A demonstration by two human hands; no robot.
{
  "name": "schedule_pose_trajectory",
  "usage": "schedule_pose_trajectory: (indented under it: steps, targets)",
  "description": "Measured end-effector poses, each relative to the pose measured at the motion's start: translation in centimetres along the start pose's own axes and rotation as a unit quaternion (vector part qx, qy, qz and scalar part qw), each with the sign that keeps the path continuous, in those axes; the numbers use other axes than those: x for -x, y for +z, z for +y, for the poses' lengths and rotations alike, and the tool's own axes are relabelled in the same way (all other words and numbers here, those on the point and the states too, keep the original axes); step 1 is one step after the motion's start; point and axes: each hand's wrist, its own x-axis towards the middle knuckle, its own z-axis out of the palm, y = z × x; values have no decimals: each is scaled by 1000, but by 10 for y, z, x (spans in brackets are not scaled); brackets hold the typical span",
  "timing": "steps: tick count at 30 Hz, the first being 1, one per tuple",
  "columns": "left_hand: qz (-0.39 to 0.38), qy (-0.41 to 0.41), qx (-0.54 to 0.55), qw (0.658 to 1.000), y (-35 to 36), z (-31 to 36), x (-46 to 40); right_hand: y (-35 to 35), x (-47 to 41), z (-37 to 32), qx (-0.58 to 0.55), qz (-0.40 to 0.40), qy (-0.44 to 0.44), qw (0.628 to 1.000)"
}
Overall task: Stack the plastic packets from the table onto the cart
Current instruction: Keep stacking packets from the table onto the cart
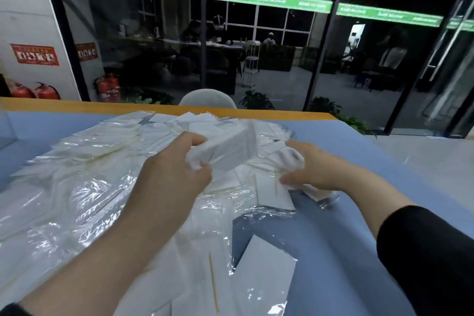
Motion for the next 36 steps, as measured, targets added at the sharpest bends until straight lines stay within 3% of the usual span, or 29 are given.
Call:
schedule_pose_trajectory:
  steps: [3,12,18,22,24,26,31,36]
  targets:
    - [3,0,-4,1000,-1,-1,-2,10,-11,4,21,7,39,999]
    - [12,3,-3,1000,-1,-1,-1,8,-1,0,27,157,-6,987]
    - [41,22,22,999,-3,5,1,-24,35,-5,-130,250,-70,957]
    - [67,28,51,996,-6,5,-3,-26,51,-6,-310,293,-109,898]
    - [77,22,71,994,-8,4,-4,-20,52,-7,-390,280,-114,870]
    - [68,23,98,993,-9,5,-5,-14,52,-6,-424,251,-105,864]
    - [-85,52,82,992,-4,7,0,-5,56,-3,-398,168,-114,895]
    - [-110,64,41,991,3,3,1,-4,64,-6,-340,77,-170,922]
